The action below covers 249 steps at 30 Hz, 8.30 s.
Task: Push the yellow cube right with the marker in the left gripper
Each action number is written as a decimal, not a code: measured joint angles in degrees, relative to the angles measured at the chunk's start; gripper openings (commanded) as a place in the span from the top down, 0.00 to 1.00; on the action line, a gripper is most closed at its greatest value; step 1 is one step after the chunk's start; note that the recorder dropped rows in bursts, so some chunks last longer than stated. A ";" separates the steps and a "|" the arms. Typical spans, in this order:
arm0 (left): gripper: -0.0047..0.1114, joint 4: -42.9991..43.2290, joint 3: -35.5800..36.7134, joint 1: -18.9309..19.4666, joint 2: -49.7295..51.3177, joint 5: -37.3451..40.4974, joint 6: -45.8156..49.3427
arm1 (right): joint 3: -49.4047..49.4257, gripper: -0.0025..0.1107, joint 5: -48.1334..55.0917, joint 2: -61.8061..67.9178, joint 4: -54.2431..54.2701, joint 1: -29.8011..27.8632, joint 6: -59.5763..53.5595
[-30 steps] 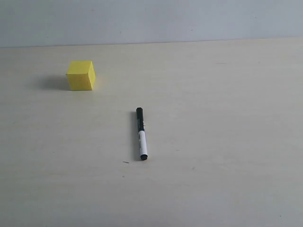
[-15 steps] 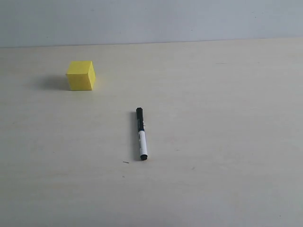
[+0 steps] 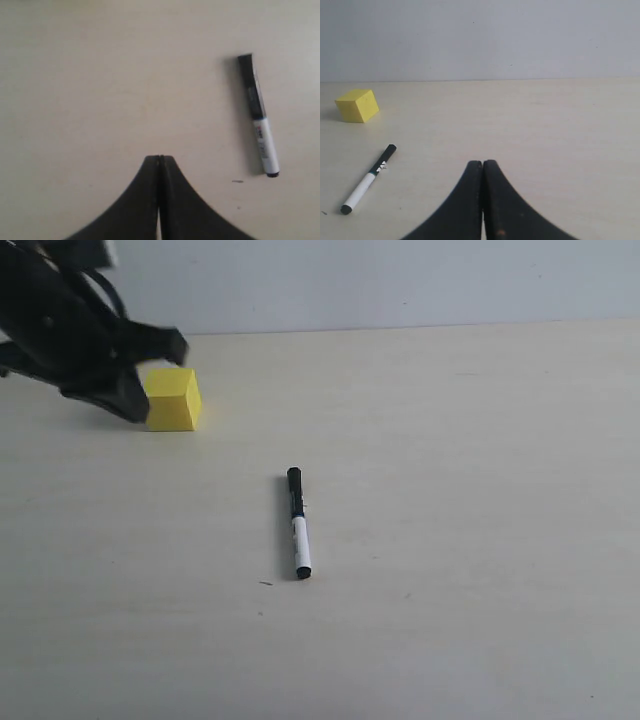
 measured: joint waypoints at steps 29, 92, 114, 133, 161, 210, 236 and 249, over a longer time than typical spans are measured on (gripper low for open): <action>0.53 9.33 -16.88 -24.03 27.46 6.27 -29.96 | 0.00 0.98 0.10 0.00 0.00 0.00 0.00; 0.96 39.44 0.10 21.45 16.88 -30.13 51.55 | 0.00 0.98 0.10 0.00 0.00 0.00 0.00; 0.96 48.34 -0.16 22.35 25.51 -45.50 55.40 | 0.00 0.98 0.10 0.00 0.00 0.00 0.00; 0.96 48.75 -2.09 10.92 25.51 -32.35 49.94 | 0.00 0.98 0.10 0.00 0.00 0.00 0.00; 0.96 51.74 -5.59 -0.66 25.96 -25.49 39.24 | 0.00 0.98 0.10 0.00 0.00 0.00 0.00; 0.96 56.52 -19.71 -6.94 35.43 -19.60 26.59 | 0.00 0.98 0.10 0.00 0.00 0.00 0.00; 0.96 58.12 -19.71 -6.94 35.43 -19.00 25.49 | 0.00 0.98 0.10 0.00 0.00 0.00 0.00; 0.96 58.97 -24.28 -14.27 37.00 -25.25 21.47 | 0.00 0.98 0.10 0.00 0.00 0.00 0.00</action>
